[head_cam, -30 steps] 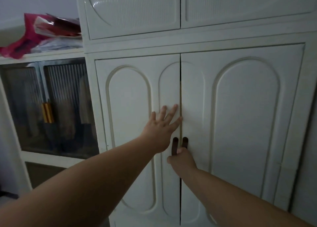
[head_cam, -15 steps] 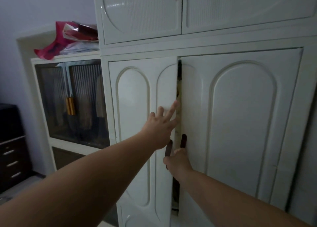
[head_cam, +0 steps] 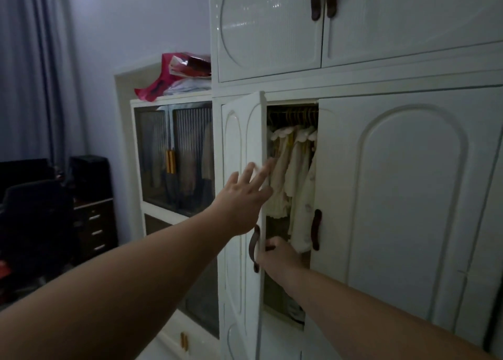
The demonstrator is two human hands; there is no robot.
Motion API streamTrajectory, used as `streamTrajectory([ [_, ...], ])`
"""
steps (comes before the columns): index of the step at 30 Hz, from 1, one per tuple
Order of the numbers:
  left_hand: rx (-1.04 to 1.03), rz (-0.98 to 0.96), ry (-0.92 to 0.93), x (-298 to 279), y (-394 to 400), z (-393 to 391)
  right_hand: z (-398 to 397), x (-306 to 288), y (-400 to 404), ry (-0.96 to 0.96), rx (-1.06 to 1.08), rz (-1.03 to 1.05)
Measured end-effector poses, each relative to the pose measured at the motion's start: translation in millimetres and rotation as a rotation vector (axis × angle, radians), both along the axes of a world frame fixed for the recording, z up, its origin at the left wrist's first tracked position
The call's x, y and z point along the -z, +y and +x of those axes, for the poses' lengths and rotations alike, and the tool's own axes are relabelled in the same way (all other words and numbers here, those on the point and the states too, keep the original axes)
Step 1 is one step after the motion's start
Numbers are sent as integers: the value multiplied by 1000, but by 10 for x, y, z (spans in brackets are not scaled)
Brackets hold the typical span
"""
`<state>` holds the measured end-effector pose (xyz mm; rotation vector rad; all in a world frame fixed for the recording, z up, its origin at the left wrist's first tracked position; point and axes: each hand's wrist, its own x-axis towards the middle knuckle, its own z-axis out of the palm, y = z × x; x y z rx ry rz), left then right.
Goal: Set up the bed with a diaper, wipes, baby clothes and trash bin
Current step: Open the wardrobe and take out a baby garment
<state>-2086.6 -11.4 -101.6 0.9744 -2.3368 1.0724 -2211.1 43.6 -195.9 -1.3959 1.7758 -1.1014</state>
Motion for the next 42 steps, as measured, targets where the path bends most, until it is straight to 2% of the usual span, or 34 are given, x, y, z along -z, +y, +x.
streamTrajectory([
  [7,-88,11,28,-71,117,693,697,90,-38,-70,-121,21],
  [15,-168,105,109,-38,6,1568,1598,79,-208,53,-265,3],
  [20,-199,125,201,-71,-104,2001,2015,79,-361,-10,-301,40],
  [23,-150,29,281,-84,-91,2014,2120,101,-471,-18,-312,42],
  [26,-16,-50,206,-66,-105,1923,2150,102,-524,14,-297,29],
  [29,31,104,98,37,-201,1781,1969,109,-547,36,-208,18],
  [31,-36,282,84,130,-265,1675,1743,84,-551,35,-160,7],
  [34,-111,494,62,279,-335,1533,1336,-9,-549,141,-93,-19],
  [39,-118,649,-60,611,-372,1205,598,-186,-369,167,84,-32],
  [42,-53,803,-5,797,-392,901,190,-293,-243,259,194,-46],
])
